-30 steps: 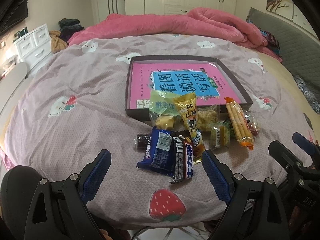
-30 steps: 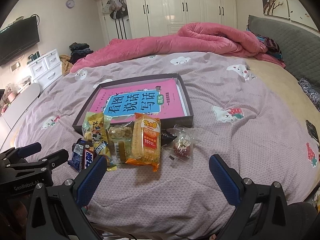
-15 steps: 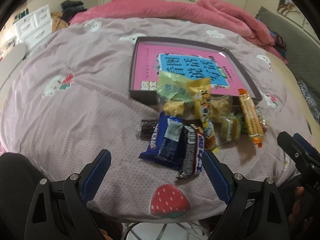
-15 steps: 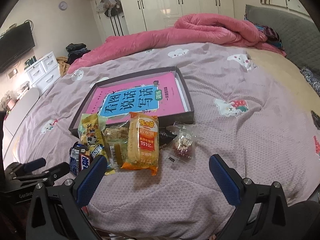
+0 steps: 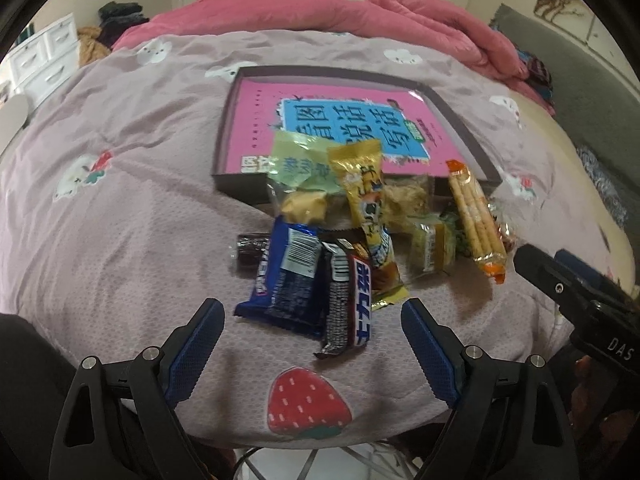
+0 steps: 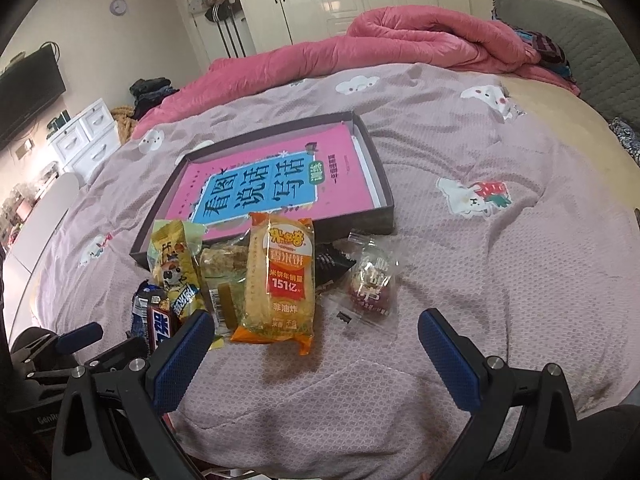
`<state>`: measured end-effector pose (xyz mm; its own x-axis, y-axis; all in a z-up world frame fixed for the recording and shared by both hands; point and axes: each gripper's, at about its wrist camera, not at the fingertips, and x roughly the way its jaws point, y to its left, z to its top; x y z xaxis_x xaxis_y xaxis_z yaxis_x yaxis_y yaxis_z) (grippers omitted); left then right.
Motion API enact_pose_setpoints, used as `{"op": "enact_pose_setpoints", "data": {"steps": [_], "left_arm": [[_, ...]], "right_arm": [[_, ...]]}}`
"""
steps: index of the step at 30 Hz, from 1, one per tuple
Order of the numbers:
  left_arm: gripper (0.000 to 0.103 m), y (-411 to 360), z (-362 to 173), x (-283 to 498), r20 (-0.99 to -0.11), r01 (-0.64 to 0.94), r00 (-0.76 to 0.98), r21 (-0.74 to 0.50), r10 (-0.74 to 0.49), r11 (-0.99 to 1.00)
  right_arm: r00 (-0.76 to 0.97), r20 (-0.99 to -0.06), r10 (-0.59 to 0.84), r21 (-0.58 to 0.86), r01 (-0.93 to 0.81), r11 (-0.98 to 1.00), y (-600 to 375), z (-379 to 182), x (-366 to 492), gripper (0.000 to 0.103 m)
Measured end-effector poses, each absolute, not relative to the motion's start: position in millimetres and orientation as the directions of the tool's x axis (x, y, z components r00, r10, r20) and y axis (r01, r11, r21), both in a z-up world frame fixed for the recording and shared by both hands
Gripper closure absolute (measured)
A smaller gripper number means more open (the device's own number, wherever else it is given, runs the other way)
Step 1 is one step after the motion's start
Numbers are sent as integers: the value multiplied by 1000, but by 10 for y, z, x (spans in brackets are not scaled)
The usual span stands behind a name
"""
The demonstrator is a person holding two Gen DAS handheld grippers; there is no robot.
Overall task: Organize snacks
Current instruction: 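Grasp the blue biscuit packet with the left tool while the right tool grasps the yellow rice-cracker bag, then carry the blue packet into the tray with the left tool while the right tool carries the yellow bag there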
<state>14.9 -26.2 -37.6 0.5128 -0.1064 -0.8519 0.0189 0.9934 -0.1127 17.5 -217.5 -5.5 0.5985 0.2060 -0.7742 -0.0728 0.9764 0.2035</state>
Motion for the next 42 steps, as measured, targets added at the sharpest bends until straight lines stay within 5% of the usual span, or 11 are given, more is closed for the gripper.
{"op": "enact_pose_setpoints", "data": {"steps": [3,5,21,24,26,35,42], "left_arm": [[18,-336,-427,165,-860,25,499,-103,-102,994],[35,-383,-468,186,-869,33,486,-91,-95,995],[35,-454,-676,351,-888,-7,459,-9,-4,1000],[38,-421,-709,393,-891,-17,453,-14,-5,1000],[53,-341,-694,396,-889,-37,457,-36,-15,999],[53,-67,-597,392,-866,-46,460,-245,-198,968],[53,-55,-450,358,-837,-23,503,-263,-216,965]], "right_arm": [[590,-777,220,208,-90,974,-2152,-77,210,0],[589,-775,230,213,-98,972,-2144,-88,244,3],[524,-782,337,292,-169,941,-2008,-275,562,54],[520,-778,352,304,-179,936,-1980,-303,596,58],[526,-769,363,313,-185,932,-1992,-296,589,60],[566,-714,411,383,-175,907,-2084,-173,583,61],[594,-689,415,384,-187,904,-2085,-66,572,61]]}}
